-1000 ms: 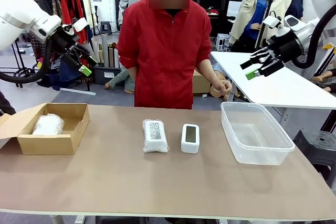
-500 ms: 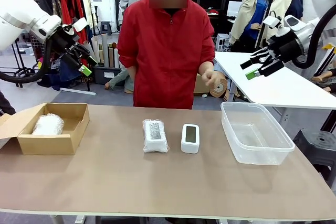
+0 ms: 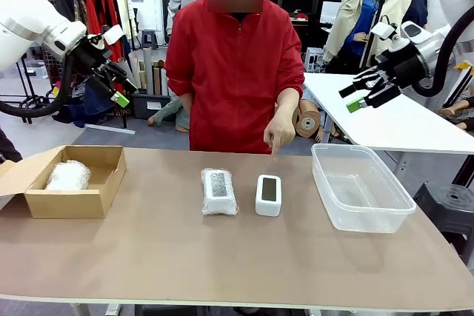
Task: Separate and place wrapped and unwrapped clocks.
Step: Pick up the Digital clock indicated by the person.
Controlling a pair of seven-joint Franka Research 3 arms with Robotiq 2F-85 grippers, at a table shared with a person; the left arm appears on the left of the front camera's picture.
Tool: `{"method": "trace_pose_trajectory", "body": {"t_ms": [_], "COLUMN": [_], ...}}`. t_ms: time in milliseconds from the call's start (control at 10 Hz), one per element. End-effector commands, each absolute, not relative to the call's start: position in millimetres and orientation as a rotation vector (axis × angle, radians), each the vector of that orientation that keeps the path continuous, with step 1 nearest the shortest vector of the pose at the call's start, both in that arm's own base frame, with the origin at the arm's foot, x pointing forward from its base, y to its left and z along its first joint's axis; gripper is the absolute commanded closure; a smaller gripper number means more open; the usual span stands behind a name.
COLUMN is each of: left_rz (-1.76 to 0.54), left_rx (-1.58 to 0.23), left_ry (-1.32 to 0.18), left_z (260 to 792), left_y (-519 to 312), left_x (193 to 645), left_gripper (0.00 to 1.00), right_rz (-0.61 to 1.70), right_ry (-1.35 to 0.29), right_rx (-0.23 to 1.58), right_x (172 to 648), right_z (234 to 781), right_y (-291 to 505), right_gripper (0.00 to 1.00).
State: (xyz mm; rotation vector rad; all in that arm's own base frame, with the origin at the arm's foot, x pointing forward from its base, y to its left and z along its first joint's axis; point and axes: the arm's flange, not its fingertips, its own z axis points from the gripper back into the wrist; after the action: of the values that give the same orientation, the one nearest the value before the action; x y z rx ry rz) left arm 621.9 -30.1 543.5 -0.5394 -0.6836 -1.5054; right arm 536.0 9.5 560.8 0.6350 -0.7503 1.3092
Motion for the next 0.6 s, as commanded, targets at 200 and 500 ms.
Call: {"method": "trace_pose_trajectory", "body": {"t_ms": [200, 500], "left_rz": [-1.503, -1.503], "left_rx": [-0.537, -0.537], "left_ry": [-0.685, -0.685], "left_z": [544.6, 544.6], "left_y": [-28.8, -28.8], "left_x": [621.5, 621.5], "left_gripper": [0.0, 0.0], "right_rz": [1.313, 1.313], "right_ry": [-0.75, -0.75], "right_rx": [0.631, 0.631], "right_x": [535.6, 535.6], "right_z": [562.1, 562.1], "right_y": [9.6, 9.6], "right_gripper": [0.0, 0.0]}}
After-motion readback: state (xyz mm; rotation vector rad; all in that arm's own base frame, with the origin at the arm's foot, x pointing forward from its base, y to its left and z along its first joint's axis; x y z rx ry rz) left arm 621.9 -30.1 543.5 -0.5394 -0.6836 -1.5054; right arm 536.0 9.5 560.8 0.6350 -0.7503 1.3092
